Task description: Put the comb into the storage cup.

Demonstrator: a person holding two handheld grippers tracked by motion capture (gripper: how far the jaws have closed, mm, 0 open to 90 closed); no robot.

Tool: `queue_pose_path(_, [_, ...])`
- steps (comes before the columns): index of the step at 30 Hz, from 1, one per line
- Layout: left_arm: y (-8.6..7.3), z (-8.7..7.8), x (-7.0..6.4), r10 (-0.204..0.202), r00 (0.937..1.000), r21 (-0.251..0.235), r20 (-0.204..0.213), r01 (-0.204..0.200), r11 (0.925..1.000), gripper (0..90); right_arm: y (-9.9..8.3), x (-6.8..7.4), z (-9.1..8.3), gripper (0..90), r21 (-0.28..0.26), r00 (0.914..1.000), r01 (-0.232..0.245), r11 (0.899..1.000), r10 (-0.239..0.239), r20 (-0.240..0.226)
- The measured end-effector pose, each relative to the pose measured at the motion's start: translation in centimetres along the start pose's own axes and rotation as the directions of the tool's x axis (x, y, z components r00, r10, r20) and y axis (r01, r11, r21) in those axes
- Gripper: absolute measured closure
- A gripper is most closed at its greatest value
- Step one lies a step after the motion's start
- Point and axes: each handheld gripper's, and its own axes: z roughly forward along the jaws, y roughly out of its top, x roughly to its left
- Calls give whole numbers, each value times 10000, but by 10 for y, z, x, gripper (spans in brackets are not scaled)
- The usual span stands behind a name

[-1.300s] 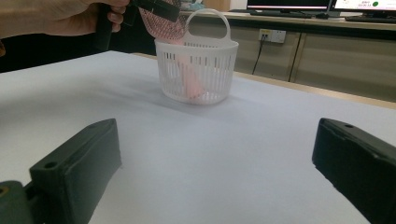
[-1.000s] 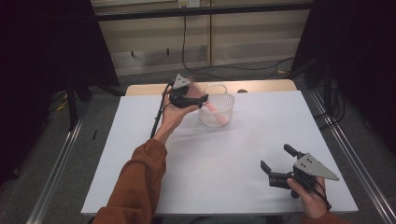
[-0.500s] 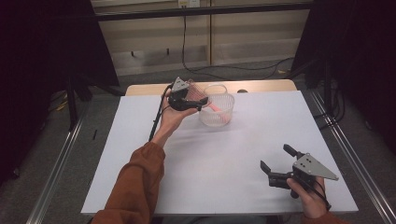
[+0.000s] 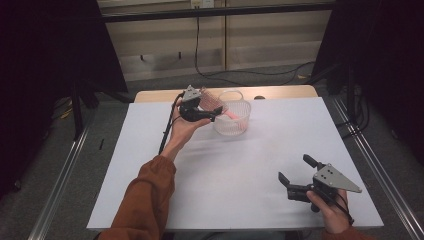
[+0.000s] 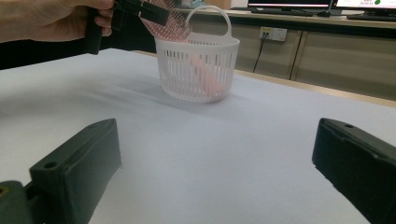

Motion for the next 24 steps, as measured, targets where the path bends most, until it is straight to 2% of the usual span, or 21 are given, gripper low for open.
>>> queue_pose_path(11, [-1,2,0,-240,9997,-174,57,241,9996,61,0,-1,1,2,-1,10000,-34,10000,34,49])
queue_pose_path(16, [-2,1,2,-82,9997,-242,210,87,9997,20,0,-1,2,0,-67,10000,-17,10000,17,71])
queue_pose_path(19, [-3,1,5,-253,9993,-357,292,263,9990,16,0,-1,3,0,-68,10000,-5,10000,5,81])
queue_pose_path(22, [-3,0,8,-311,9994,-362,177,317,9988,15,-1,-3,4,0,-58,9999,-58,10000,58,104])
queue_pose_path(24, [-3,-4,9,-348,9988,-639,347,370,9973,16,-1,-3,5,0,-88,9999,-86,9999,87,134])
